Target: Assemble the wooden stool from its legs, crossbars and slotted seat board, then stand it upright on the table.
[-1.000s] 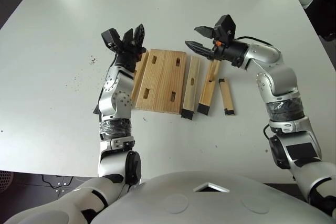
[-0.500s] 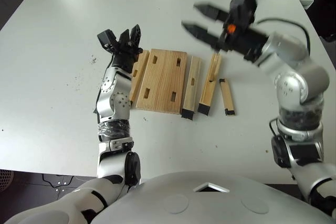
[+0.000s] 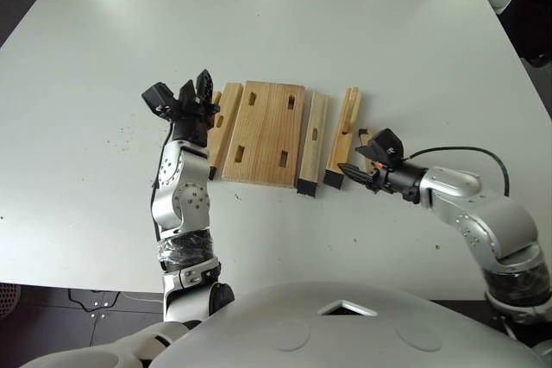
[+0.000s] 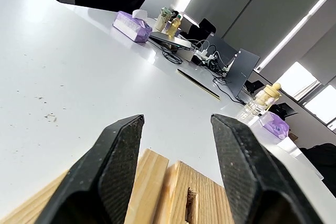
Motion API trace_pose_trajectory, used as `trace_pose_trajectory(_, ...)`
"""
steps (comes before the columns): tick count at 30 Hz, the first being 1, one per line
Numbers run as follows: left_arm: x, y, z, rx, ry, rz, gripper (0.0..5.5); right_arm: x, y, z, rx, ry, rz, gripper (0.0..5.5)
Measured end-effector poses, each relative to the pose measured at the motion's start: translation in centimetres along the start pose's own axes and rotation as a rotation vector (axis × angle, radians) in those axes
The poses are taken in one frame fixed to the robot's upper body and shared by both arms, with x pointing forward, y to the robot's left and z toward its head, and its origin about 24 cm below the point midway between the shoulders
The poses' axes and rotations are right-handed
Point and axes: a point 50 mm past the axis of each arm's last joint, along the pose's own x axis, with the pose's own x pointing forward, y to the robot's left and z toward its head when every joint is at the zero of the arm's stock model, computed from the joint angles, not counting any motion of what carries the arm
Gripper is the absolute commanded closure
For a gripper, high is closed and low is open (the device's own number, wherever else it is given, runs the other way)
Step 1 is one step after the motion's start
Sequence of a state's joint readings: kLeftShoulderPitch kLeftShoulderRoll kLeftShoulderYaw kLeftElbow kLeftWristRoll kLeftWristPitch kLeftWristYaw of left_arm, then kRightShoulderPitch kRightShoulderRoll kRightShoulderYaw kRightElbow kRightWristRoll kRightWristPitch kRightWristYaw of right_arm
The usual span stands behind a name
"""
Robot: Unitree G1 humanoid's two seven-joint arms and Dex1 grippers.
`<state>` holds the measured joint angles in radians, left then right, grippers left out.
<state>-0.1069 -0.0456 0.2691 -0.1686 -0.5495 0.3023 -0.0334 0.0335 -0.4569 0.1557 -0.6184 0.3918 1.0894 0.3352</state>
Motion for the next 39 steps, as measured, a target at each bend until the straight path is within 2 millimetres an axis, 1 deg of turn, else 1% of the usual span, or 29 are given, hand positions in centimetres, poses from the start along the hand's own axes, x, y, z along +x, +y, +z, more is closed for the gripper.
trace_pose_trajectory(5,0.0,-0.1,0.0,0.005,0.023,-0.009,3.12,0.3,0.8,-0.1,0.074,0.0,-0.056,1.1)
trace_pose_trajectory(9,0.0,-0.1,0.0,0.006,0.041,-0.016,3.12,0.4,0.7,0.1,0.154,0.006,-0.112,1.1)
trace_pose_trajectory(13,0.0,-0.2,-0.2,0.006,0.049,-0.026,3.12,0.8,0.9,1.1,0.175,-0.03,-0.115,1.1)
trace_pose_trajectory(19,0.2,-0.5,-0.8,0.009,0.085,-0.045,3.12,1.8,1.2,0.6,0.14,0.007,-0.126,1.1)
trace_pose_trajectory(23,0.4,-0.4,-0.7,0.021,0.087,-0.048,3.12,2.1,1.1,0.3,0.121,0.012,-0.134,1.1)
trace_pose_trajectory(28,0.4,-0.3,-0.6,0.021,0.084,-0.045,3.12,1.9,0.9,0.2,0.089,0.019,-0.134,1.1)
trace_pose_trajectory(35,0.1,-0.4,-1.1,-0.001,0.075,-0.028,3.12,1.2,0.0,0.0,0.059,0.033,-0.131,1.1)
trace_pose_trajectory(39,0.0,-0.4,-1.1,-0.006,0.063,-0.024,3.12,1.4,-0.1,0.1,0.041,0.041,-0.121,1.1)
